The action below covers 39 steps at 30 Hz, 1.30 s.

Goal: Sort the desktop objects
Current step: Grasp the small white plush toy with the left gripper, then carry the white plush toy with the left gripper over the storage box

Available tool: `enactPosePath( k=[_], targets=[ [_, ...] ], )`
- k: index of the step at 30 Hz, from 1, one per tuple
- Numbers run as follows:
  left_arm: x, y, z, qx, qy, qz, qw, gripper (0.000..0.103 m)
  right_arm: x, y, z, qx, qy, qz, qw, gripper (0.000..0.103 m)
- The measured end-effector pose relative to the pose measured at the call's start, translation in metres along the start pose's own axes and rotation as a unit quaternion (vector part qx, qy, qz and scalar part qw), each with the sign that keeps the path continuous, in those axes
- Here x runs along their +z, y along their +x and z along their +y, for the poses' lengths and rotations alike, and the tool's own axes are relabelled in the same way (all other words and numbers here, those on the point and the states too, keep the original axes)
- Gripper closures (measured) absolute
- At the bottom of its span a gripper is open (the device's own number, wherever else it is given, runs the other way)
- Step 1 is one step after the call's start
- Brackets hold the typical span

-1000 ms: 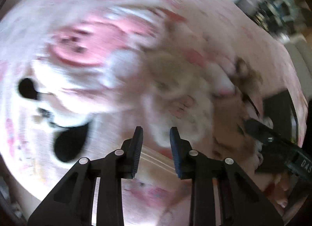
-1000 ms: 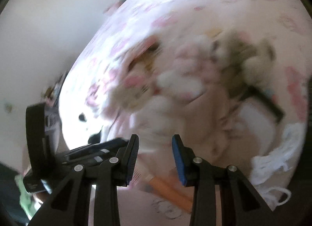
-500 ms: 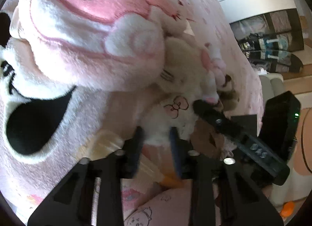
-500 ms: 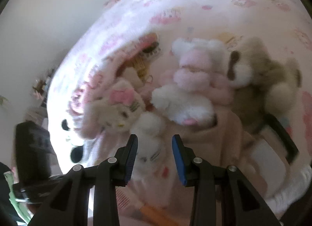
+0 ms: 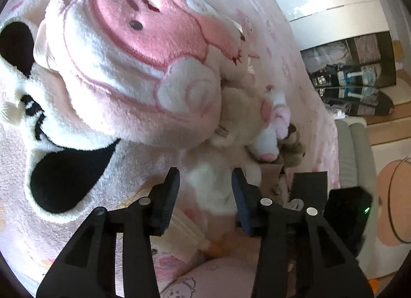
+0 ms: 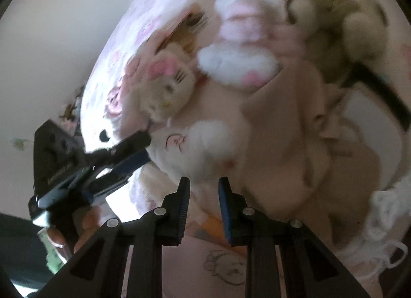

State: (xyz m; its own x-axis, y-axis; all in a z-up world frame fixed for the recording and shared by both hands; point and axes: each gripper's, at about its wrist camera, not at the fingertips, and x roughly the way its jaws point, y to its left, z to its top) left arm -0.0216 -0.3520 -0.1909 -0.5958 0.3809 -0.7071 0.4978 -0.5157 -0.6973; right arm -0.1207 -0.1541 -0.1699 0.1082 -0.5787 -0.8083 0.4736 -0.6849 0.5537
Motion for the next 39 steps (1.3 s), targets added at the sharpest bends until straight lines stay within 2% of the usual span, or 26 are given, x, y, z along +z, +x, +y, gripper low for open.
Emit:
enactPosePath(
  k=[3, 5, 7, 9, 12, 13, 14, 15, 21, 25, 28, 35, 39],
  targets=[
    [0.0, 0.012, 0.0, -0.012, -0.004, 0.012, 0.9999, 0.057, 0.009, -0.002, 0.002, 0.003, -0.003, -0.032, 0.999, 0.079],
    [0.005, 0.015, 0.002, -0.005, -0.002, 0.011, 0.9999, 0.057, 0.014, 0.003, 0.004, 0.009, -0.005, -0.036, 0.999, 0.072],
    [0.007, 0.009, 0.008, 0.001, -0.004, 0.012, 0.9999, 0.056, 0.019, 0.01, 0.003, -0.005, -0.006, -0.034, 0.999, 0.067],
    [0.009, 0.014, 0.008, 0.011, -0.002, 0.019, 0.9998, 0.055, 0.024, 0.027, -0.002, -0.005, 0.001, -0.012, 1.0, 0.067],
    [0.01, 0.02, 0.005, 0.034, 0.005, 0.031, 0.9989, 0.057, 0.024, 0.044, -0.013, 0.039, 0.018, 0.02, 0.999, 0.067],
    [0.01, 0.022, 0.0, 0.039, 0.012, 0.033, 0.9986, 0.059, 0.025, 0.044, -0.014, 0.049, 0.018, 0.021, 0.998, 0.068],
    [0.009, 0.02, -0.004, 0.042, 0.02, 0.031, 0.9984, 0.061, 0.025, 0.043, -0.013, 0.052, 0.017, 0.019, 0.998, 0.074],
    [0.008, 0.019, -0.009, 0.04, 0.025, 0.031, 0.9984, 0.064, 0.024, 0.04, -0.012, 0.055, 0.014, 0.014, 0.998, 0.075],
    [-0.012, -0.013, -0.04, -0.006, 0.048, 0.014, 0.9987, 0.065, 0.013, -0.006, 0.001, 0.063, 0.005, -0.029, 0.998, 0.076],
    [-0.028, -0.027, -0.07, -0.017, 0.082, 0.013, 0.9964, 0.065, -0.004, -0.044, 0.007, 0.057, 0.001, -0.062, 0.996, 0.076],
    [-0.04, -0.029, -0.094, -0.023, 0.108, 0.016, 0.9937, 0.065, -0.013, -0.081, -0.004, 0.043, -0.002, -0.084, 0.995, 0.076],
    [-0.072, -0.013, -0.152, -0.046, 0.153, 0.041, 0.9863, 0.065, -0.041, -0.143, -0.037, 0.017, 0.015, -0.131, 0.991, 0.076],
    [-0.092, 0.007, -0.2, -0.056, 0.194, 0.063, 0.9774, 0.065, -0.045, -0.186, -0.058, -0.016, 0.019, -0.149, 0.988, 0.076]
  ],
)
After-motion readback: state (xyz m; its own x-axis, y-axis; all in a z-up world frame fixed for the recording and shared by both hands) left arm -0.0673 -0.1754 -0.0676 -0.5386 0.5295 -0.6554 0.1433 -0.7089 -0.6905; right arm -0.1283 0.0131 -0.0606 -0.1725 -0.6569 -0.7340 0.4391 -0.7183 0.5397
